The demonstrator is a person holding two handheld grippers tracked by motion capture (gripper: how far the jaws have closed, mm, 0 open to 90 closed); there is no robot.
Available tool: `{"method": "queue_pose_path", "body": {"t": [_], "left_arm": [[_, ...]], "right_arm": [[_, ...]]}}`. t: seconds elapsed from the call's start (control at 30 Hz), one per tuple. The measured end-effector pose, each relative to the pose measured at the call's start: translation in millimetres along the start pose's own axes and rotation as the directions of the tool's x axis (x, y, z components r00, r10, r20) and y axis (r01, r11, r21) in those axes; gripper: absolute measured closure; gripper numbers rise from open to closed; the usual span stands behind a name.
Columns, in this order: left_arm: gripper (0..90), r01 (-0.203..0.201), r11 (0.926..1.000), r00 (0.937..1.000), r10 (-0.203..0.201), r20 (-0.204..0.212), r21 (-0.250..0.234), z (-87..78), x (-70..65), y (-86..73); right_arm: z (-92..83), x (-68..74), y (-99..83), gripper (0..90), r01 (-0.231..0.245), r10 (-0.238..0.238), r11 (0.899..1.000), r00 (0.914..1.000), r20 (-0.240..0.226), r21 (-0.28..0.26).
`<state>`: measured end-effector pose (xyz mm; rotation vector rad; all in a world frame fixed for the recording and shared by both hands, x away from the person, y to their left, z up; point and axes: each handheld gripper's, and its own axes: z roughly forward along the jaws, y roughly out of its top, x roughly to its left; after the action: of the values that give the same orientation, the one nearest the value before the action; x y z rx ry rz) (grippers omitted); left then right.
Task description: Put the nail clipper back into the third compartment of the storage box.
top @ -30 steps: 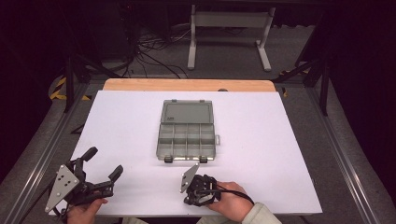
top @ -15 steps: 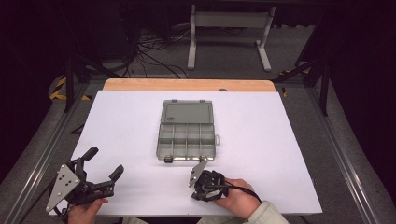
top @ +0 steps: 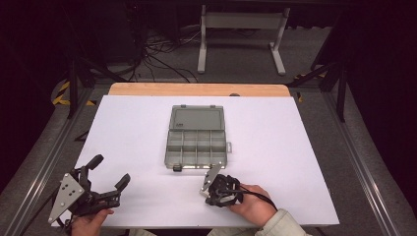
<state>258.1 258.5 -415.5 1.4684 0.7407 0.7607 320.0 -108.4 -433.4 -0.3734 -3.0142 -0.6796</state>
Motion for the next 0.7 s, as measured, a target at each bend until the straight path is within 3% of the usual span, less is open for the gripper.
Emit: {"method": "queue_pose_path", "body": {"t": [0.47,0.7], "left_arm": [[3.5,-0.004,1.0000,1.0000,0.004,-0.001,0.001,-0.2,0.4,0.1],[3.6,-0.001,1.0000,1.0000,0.001,-0.001,-0.001,-0.3,0.3,0.2]], "right_arm": [[-1.0,-11.0,-1.1,90.0,-0.015,0.016,1.000,0.9990,0.043,-0.020],[-1.4,-12.8,-1.6,90.0,-0.009,0.010,1.000,0.9991,0.042,-0.021]]}}
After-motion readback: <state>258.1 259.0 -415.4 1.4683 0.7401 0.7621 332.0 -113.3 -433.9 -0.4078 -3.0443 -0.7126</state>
